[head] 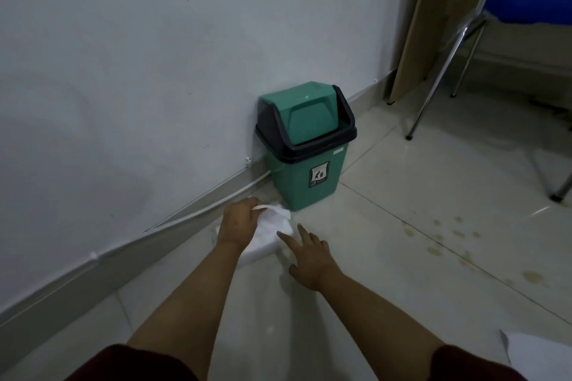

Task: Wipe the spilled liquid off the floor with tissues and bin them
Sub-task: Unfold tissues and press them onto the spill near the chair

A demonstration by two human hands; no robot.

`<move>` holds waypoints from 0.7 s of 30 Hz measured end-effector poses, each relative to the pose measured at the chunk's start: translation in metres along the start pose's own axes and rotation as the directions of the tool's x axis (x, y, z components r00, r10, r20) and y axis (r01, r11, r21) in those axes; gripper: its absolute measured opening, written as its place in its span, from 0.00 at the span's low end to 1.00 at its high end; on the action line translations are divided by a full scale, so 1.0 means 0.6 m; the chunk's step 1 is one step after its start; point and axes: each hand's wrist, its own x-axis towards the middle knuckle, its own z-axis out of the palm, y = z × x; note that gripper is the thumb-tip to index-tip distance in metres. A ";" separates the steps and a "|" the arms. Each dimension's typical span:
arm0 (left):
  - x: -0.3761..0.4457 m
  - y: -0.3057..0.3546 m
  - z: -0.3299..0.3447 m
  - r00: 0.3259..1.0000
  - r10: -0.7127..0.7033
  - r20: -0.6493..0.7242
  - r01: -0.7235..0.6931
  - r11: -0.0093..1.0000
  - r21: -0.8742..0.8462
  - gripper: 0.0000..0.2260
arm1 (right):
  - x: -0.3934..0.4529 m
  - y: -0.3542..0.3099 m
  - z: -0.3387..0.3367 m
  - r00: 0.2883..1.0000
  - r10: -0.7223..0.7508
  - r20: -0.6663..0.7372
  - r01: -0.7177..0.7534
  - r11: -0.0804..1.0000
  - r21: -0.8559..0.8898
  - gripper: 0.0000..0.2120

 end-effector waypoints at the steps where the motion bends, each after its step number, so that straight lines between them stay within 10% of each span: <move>1: 0.000 0.000 -0.001 1.000 0.010 -0.006 -0.010 0.999 -0.039 0.09 | 0.001 -0.002 0.004 1.000 0.003 0.003 -0.003 1.000 0.008 0.35; 21: 0.038 0.116 -0.095 0.928 0.289 -0.234 -0.316 0.945 -0.088 0.10 | -0.021 0.015 -0.030 0.998 0.041 0.052 -0.043 0.998 0.046 0.26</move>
